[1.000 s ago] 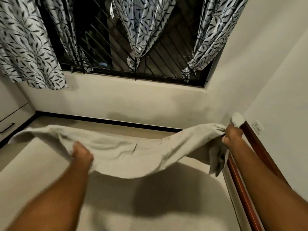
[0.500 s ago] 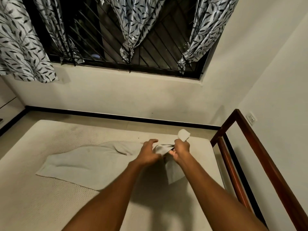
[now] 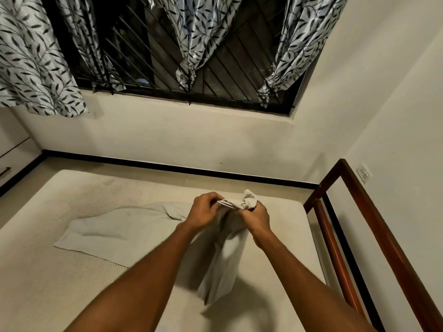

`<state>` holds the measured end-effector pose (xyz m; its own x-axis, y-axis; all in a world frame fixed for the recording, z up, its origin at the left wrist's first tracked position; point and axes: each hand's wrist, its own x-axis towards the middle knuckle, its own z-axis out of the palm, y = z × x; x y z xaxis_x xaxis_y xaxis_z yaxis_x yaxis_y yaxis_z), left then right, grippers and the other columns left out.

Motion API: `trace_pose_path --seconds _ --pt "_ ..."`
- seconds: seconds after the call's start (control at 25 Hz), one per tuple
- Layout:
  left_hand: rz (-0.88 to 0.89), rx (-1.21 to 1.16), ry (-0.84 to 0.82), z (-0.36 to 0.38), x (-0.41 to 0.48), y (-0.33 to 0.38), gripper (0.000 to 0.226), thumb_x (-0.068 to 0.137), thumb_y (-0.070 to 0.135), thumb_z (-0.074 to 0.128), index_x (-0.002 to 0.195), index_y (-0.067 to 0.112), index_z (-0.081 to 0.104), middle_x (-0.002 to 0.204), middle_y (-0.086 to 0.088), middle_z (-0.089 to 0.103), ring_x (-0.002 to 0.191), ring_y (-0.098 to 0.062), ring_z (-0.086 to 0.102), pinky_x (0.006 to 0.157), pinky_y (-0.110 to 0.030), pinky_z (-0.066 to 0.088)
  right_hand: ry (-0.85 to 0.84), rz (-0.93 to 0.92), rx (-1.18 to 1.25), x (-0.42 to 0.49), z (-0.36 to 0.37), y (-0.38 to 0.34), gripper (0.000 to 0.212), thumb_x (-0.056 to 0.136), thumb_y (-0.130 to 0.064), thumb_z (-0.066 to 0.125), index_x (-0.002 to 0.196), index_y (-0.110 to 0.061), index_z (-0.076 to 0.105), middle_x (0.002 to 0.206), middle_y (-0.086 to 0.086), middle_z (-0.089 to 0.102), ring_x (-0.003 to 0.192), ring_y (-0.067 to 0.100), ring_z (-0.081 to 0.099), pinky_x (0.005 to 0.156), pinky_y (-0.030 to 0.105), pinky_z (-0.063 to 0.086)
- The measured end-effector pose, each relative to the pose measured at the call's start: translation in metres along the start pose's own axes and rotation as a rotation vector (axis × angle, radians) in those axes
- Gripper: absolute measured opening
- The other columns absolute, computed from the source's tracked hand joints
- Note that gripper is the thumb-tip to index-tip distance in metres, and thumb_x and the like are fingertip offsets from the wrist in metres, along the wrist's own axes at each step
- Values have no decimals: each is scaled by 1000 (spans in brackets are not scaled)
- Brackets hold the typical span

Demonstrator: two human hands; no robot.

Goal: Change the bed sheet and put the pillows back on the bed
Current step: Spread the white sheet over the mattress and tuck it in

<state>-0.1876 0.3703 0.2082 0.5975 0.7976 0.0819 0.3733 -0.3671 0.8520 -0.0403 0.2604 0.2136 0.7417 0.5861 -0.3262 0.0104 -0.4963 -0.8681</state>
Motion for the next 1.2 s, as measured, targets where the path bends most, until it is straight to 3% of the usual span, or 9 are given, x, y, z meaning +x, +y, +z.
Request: trace_pose_path --seconds 0.24,0.4,0.56,0.64,0.76,0.88,1.0,1.08,1.2 --pt "80 -17 56 -27 -7 8 18 105 16 56 112 22 70 103 10 71 98 -5 66 89 -32 57 102 -371 -494 1 -6 -1 31 82 -43 77 106 -22 73 102 -2 65 98 20 62 80 33 55" --pt "44 -52 204 -51 -2 3 18 105 22 52 110 27 68 102 13 71 97 -7 67 88 -37 57 -157 -302 -211 0 2 -6 37 88 -11 73 124 -13 65 111 -3 66 112 25 66 91 31 51" --pt "-122 22 367 -64 -1 -13 16 102 25 54 111 26 67 105 5 71 99 -19 68 90 -47 57 -126 -347 -43 -9 18 -19 33 93 -14 70 125 -22 68 113 -4 73 106 19 70 93 39 59" --pt "-325 63 449 -67 -5 -15 17 98 31 63 112 22 64 112 -2 67 104 -26 66 91 -51 57 -173 -390 51 -21 29 -30 32 92 -14 71 121 -25 72 107 -8 75 98 11 71 86 31 62" --pt "-736 -219 294 -67 -25 -11 50 89 36 78 121 10 51 115 -11 59 101 -35 69 79 -52 63 -202 -422 65 -36 48 -45 28 89 -13 75 115 -23 78 104 -10 77 94 4 70 82 23 58" --pt "-997 -576 -72 -66 -55 -3 46 98 47 62 111 3 58 100 -15 63 89 -39 74 81 -54 64 -252 -418 -30 -48 65 -46 24 84 -17 78 106 -24 82 99 -12 78 92 1 69 82 23 56" --pt "-935 -792 -73 -63 -68 -5 48 102 52 50 99 7 67 93 -16 68 88 -35 74 81 -47 64 -343 -382 -38 -62 78 -37 24 83 -16 75 104 -26 82 98 -13 79 95 6 72 85 27 59" --pt "-780 -834 69 -61 -73 -7 40 104 42 49 112 12 74 107 -16 72 94 -28 70 81 -43 61 -449 -322 42 -75 83 -38 28 86 -5 64 102 -22 79 94 -8 78 90 14 73 73 28 62" --pt "-617 -823 30 -63 -81 -2 41 105 49 48 125 23 73 119 -10 76 108 -26 72 89 -43 57 -541 -144 181 -83 88 -48 27 87 -2 54 97 -15 74 91 9 75 83 20 68 62 27 57"
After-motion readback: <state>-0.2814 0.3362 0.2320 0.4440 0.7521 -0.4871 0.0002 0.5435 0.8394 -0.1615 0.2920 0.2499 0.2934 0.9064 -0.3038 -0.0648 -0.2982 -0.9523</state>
